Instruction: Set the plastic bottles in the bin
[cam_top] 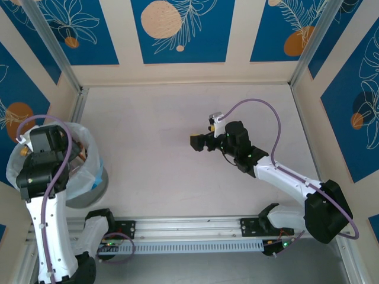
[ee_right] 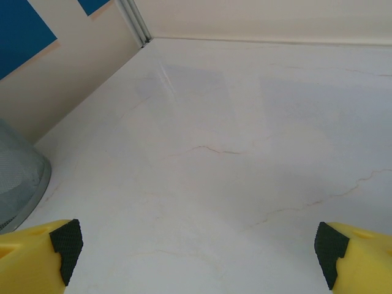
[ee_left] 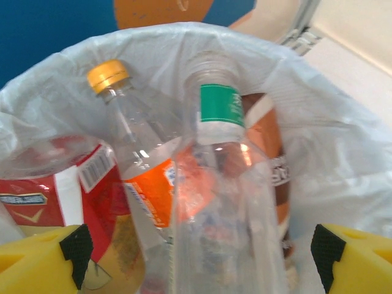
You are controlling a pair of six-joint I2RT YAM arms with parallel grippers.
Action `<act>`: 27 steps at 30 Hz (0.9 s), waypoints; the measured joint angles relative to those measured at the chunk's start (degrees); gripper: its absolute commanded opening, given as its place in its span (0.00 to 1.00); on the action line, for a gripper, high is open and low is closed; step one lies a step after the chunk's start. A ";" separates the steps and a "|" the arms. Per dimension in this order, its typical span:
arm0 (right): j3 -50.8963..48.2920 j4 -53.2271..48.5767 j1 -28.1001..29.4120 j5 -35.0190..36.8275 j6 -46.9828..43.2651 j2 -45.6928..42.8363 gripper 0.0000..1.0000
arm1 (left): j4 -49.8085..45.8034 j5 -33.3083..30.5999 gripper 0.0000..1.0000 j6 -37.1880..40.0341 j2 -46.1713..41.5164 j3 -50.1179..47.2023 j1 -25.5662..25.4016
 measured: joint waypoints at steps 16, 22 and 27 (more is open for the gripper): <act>0.00 -1.25 0.02 7.78 1.88 -1.79 0.99 | 24.63 25.16 0.99 1.09 0.72 -6.25 -13.51; -1.38 -1.88 -1.03 11.87 2.99 -5.31 1.00 | 31.26 19.54 0.99 5.22 8.70 -6.34 -26.03; -3.08 -3.85 -4.07 14.80 3.58 -8.59 1.00 | 39.54 17.09 0.99 10.03 12.63 -13.09 -27.61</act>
